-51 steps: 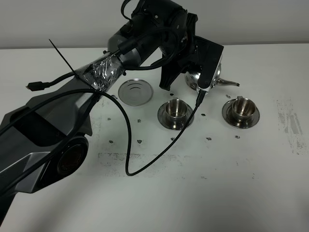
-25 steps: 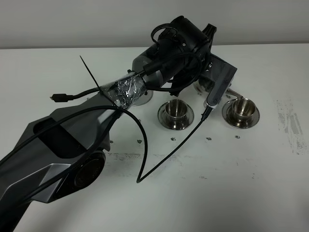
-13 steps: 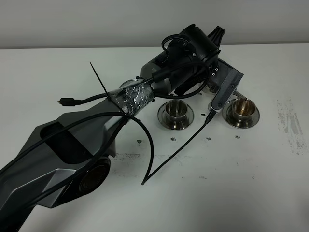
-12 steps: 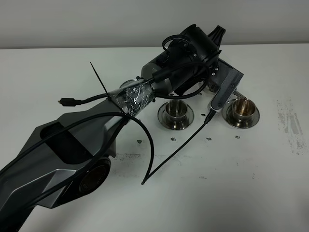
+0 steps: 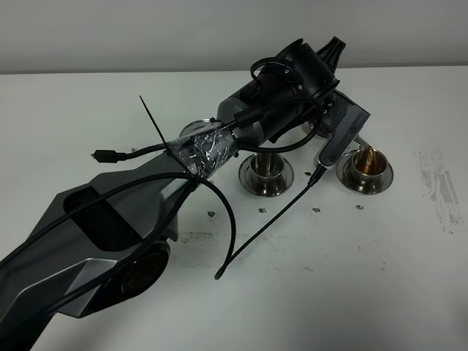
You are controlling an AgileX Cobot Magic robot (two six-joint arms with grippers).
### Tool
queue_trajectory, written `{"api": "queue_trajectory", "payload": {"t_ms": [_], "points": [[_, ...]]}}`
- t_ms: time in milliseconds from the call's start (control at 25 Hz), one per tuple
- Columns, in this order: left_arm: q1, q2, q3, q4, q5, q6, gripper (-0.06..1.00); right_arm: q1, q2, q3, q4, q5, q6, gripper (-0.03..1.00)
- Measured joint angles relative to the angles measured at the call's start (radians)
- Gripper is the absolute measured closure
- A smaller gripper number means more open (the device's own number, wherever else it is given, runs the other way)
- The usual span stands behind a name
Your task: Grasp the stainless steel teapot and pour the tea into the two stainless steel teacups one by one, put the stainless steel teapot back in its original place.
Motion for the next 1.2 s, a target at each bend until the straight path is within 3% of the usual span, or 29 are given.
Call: {"api": "queue_trajectory", "payload": {"t_ms": [1200], "points": [[-0.010, 0.000, 0.000, 0.081, -0.013, 0.046, 0.75, 0.000, 0.000, 0.000, 0.000, 0.000, 0.000, 0.53]]}}
